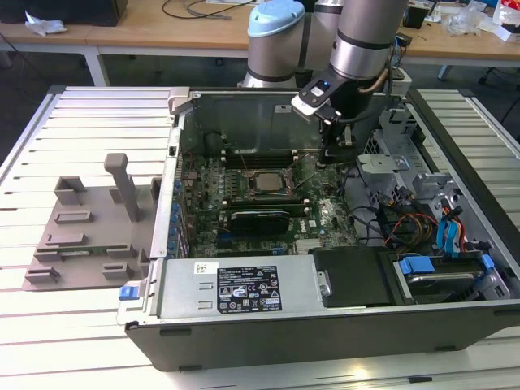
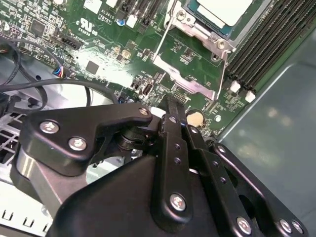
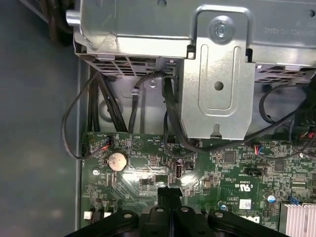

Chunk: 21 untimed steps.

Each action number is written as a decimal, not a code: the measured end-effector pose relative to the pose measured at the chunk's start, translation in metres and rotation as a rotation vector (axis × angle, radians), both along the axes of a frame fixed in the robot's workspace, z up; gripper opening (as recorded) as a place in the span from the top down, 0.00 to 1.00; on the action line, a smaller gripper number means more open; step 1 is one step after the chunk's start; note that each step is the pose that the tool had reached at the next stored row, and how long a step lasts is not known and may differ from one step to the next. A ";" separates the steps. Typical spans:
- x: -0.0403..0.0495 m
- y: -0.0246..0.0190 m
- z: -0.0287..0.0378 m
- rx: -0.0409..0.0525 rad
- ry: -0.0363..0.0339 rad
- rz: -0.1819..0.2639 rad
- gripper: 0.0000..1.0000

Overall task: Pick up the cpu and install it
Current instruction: 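Close the cpu cover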

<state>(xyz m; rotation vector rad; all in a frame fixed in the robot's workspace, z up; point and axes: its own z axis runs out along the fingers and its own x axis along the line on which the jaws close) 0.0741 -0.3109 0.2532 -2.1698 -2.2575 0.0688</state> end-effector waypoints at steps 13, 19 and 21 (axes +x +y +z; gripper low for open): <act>-0.0074 0.0000 -0.0030 0.0000 0.0000 0.000 0.89; -0.0139 0.0000 -0.0031 0.0001 0.0000 0.000 0.89; -0.0172 0.0000 -0.0031 0.0001 0.0000 0.000 0.89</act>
